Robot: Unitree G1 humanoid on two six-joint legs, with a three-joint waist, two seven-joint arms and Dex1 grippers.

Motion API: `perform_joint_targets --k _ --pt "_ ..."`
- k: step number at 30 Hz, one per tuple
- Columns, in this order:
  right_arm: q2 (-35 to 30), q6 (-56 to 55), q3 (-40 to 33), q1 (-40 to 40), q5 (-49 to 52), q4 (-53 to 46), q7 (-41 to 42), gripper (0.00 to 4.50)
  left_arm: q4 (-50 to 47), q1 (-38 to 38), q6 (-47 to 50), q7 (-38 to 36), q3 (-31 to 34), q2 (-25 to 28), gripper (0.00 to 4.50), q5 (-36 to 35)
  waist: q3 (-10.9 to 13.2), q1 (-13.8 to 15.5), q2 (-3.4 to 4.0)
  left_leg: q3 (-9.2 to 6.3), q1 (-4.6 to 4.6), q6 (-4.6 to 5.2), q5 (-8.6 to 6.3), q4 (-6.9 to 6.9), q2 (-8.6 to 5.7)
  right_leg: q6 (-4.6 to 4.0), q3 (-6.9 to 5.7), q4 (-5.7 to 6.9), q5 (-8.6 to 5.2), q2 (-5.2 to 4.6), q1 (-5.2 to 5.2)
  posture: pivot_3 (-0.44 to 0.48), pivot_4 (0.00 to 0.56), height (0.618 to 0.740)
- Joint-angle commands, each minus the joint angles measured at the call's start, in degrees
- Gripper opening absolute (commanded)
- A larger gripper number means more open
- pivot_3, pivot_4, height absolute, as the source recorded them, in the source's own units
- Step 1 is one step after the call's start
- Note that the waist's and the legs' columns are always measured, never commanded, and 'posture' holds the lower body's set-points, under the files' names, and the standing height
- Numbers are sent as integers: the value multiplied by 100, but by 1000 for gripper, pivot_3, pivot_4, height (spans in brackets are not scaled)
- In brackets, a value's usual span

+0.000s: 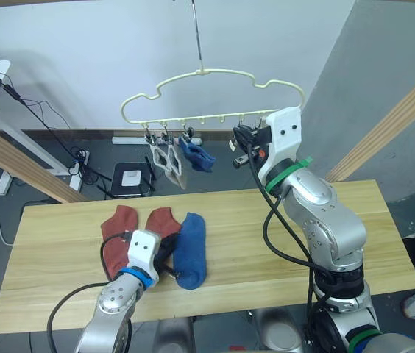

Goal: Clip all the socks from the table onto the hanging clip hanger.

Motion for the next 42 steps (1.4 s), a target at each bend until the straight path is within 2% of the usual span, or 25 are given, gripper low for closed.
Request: perform_joint_targets --k 1,2,5,10,18,19,23,28,33,38,42 --pt "8 -102 42 -1 47 -200 29 0 -40 74 244 111 282 -115 30 -233 0 -1 -1 0 0 0 0 1 0 0 0 0 0 0 0 -205 290 740" --pt "7 -101 42 -1 48 -201 28 0 -15 77 269 111 352 -107 30 -255 0 -1 -1 1 0 0 0 1 0 0 1 0 0 0 0 -205 290 740" --pt "0 -97 47 2 47 -203 32 0 40 76 341 160 500 -63 599 -218 0 -1 -1 0 0 0 0 1 -2 0 1 0 0 0 0 -205 290 740" --pt "-2 -88 41 1 45 -212 25 0 322 35 607 534 768 -78 2073 -73 0 -1 -1 1 0 0 0 1 -4 0 1 0 0 0 0 -205 292 740" --pt "9 -100 42 -3 43 -193 16 0 328 -3 428 407 787 46 4331 32 -2 0 -1 0 1 -1 0 1 -2 0 0 1 0 0 1 -204 291 740" --pt "11 -110 44 -8 40 -183 16 0 326 -4 391 443 802 57 4463 66 -2 -1 -1 -1 1 -1 0 1 -2 0 0 1 0 0 1 -202 289 740" --pt "23 -143 49 -13 28 -160 8 0 565 -11 537 808 1026 119 4463 283 -3 1 -1 1 1 -1 0 1 1 0 1 -1 0 -2 0 -201 288 740" --pt "27 -161 65 -12 26 -139 12 0 585 -25 367 744 985 176 4463 280 -17 -1 0 1 2 0 0 0 1 0 1 0 0 0 1 -200 288 740" --pt "20 -166 73 0 23 -151 10 0 286 -31 -343 646 895 191 4463 368 -18 1 -1 1 2 -1 0 0 3 0 1 -1 0 -1 0 -201 287 740" --pt "-3 -168 65 8 20 -160 5 0 -139 7 -716 -71 630 45 4463 -199 -18 3 -2 2 -1 -1 0 -1 9 0 1 -6 0 -4 1 -201 287 740" --pt "-14 -167 85 7 20 -157 11 0 -401 88 -314 -576 109 3 4463 -466 -18 0 -2 3 -2 -1 0 -3 10 0 1 -10 0 -4 1 -201 287 740"
